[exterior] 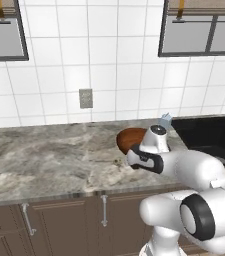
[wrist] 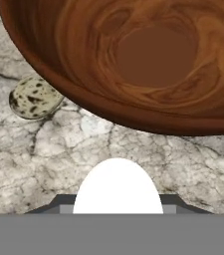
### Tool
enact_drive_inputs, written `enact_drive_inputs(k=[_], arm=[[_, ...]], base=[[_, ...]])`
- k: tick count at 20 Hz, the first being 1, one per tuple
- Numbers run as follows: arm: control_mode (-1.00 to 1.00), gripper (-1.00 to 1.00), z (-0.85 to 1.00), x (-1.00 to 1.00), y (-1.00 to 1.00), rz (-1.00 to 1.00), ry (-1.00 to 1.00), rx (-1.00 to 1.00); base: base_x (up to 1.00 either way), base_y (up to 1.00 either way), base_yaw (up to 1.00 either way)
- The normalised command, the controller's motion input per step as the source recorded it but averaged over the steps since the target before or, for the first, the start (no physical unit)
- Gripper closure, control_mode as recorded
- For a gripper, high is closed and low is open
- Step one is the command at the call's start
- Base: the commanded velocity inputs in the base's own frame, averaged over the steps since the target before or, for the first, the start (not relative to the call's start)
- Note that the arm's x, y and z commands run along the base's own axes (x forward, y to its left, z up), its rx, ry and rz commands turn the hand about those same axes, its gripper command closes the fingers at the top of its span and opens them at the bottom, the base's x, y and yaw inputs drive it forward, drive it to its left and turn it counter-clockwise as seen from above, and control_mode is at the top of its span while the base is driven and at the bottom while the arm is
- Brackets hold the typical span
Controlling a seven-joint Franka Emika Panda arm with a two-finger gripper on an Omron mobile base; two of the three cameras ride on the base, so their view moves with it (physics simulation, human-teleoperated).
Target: Gather the eggs and milk located in the vicinity of the sink area and place them right next to the bowl.
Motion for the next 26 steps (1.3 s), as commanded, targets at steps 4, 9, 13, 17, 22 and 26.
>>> enact_drive_inputs(k=[4, 9, 13, 17, 22, 26], arm=[[-1.0, 1.0, -0.12, 0.14, 0.0, 0.0, 0.0, 0.0], [-1.0, 1.0, -0.1, 0.09, 0.0, 0.0, 0.0, 0.0], [-1.0, 1.0, -0.12, 0.06, 0.0, 0.0, 0.0, 0.0], [-1.0, 1.0, -0.13, 0.09, 0.0, 0.0, 0.0, 0.0], [-1.0, 1.0, -0.06, 0.14, 0.0, 0.0, 0.0, 0.0], [-1.0, 1.0, -0.04, 0.14, 0.0, 0.0, 0.0, 0.0]], base=[[0.0, 0.0, 0.0], [0.0, 0.0, 0.0], [0.0, 0.0, 0.0], [0.0, 0.0, 0.0], [0.0, 0.0, 0.0], [0.0, 0.0, 0.0]])
